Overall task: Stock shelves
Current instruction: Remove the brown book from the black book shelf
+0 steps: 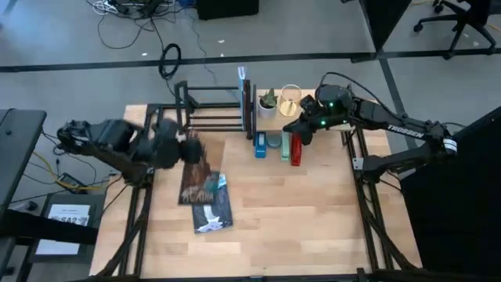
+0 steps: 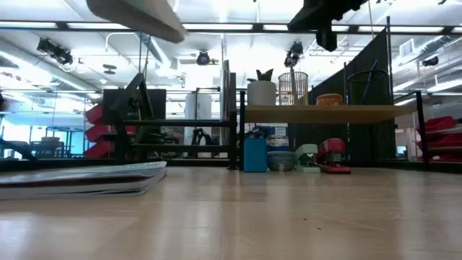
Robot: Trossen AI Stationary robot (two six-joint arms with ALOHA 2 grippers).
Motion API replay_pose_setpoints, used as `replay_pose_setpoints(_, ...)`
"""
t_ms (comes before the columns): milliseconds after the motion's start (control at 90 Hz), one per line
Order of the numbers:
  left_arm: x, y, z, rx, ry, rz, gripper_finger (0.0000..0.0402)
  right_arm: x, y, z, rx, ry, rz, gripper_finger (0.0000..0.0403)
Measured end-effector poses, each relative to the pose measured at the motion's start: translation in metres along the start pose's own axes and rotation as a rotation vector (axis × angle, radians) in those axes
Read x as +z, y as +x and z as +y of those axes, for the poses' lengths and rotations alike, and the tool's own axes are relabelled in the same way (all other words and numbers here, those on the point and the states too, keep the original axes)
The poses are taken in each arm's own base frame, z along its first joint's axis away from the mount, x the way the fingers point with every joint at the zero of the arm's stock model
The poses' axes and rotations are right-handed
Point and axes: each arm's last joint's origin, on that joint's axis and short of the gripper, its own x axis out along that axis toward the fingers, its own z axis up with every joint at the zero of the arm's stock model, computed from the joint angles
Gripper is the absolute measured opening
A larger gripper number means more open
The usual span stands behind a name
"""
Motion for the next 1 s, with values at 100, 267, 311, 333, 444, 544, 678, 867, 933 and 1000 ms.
replay_pose_setpoints(100,-0.02,0.015,0.03,-0.127,-0.081,-0.003,0.0,0.001,0.0,0.0,0.001,0.032,-0.009,0.0001)
replay_pose_setpoints(267,-0.056,0.052,0.081,-0.236,-0.175,0.017,0.0,0.001,0.0,0.0,0.002,0.102,-0.011,0.0)
replay_pose_setpoints(311,-0.065,0.062,0.093,-0.253,-0.183,0.017,0.0,0.001,0.0,0.0,0.002,0.125,-0.011,0.0)
replay_pose_setpoints(333,-0.07,0.067,0.098,-0.26,-0.186,0.018,0.0,0.001,0.0,0.0,0.002,0.138,-0.01,0.0)
replay_pose_setpoints(444,-0.089,0.088,0.122,-0.26,-0.18,-0.009,0.0,0.001,0.0,0.0,0.003,0.196,-0.01,0.0)
replay_pose_setpoints(544,-0.1,0.1,0.138,-0.277,-0.194,-0.042,0.0,0.001,0.0,0.0,0.003,0.248,-0.01,0.0)
replay_pose_setpoints(678,-0.111,0.111,0.157,-0.276,-0.219,-0.044,0.0,0.001,0.0,0.0,0.001,0.307,-0.012,0.0)
replay_pose_setpoints(867,-0.122,0.118,0.174,-0.236,-0.196,-0.023,0.0,0.001,0.0,0.0,-0.022,0.354,-0.029,0.0)
replay_pose_setpoints(933,-0.126,0.121,0.178,-0.219,-0.195,-0.025,0.0,0.001,0.001,0.001,-0.029,0.359,-0.034,0.0)
replay_pose_setpoints(1000,-0.129,0.125,0.182,-0.191,-0.204,-0.027,0.0,0.001,0.001,0.001,-0.035,0.362,-0.039,0.0)
